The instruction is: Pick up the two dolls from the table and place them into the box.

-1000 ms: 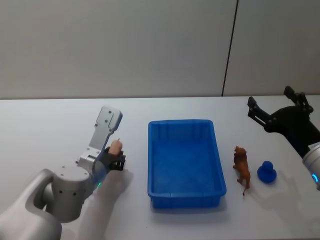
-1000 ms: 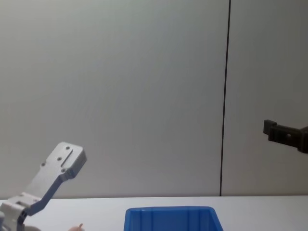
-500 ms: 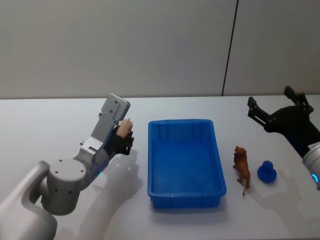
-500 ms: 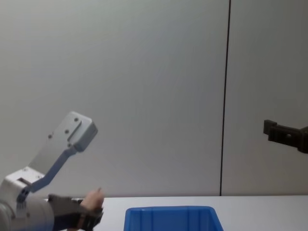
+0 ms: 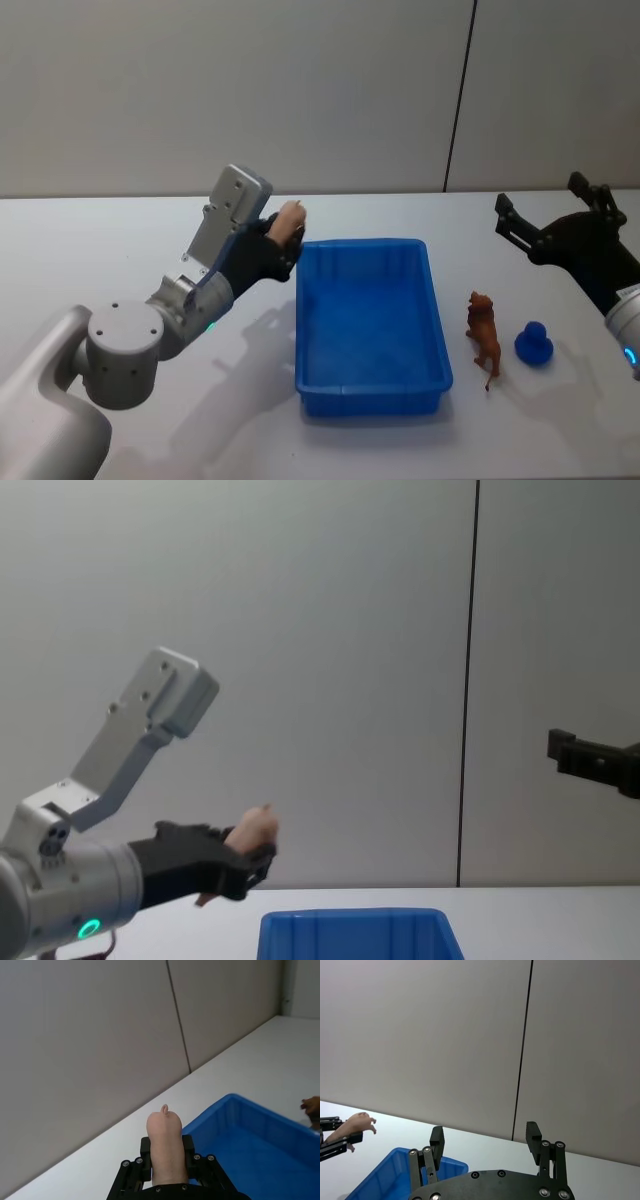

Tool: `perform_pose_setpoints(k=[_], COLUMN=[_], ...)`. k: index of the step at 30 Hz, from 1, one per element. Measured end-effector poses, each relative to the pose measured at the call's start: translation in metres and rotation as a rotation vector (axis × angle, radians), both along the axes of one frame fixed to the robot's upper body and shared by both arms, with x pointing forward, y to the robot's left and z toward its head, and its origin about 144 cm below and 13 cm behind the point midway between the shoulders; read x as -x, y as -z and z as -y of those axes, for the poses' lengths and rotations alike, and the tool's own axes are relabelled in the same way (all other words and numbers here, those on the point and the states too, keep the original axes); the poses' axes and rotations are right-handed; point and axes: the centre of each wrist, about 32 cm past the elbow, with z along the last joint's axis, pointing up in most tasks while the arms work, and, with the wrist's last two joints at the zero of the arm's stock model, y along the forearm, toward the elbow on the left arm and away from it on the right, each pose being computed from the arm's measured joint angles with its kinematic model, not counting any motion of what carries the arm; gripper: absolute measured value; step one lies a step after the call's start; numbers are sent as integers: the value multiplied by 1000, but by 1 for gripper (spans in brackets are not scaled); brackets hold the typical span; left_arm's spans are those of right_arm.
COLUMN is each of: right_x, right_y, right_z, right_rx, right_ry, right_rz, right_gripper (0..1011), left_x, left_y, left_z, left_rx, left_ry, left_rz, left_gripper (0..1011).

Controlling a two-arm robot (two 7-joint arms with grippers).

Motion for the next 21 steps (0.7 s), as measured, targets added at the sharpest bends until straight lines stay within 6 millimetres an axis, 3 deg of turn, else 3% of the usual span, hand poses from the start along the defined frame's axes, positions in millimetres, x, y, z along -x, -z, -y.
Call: perform_pose_setpoints(k=[10,21], right_x=[0,0], right_y=[0,0], right_z=[0,0], right_rx=[0,0], right_ry=[0,0], right_rz=[0,0], right_gripper=[1001,1001], left_x=[-11,-26], left_y=[-5,-7], left_z=[2,7], left_rx=[72,137], left_ry=[156,325], left_rz=[53,67], left_gripper=[377,681])
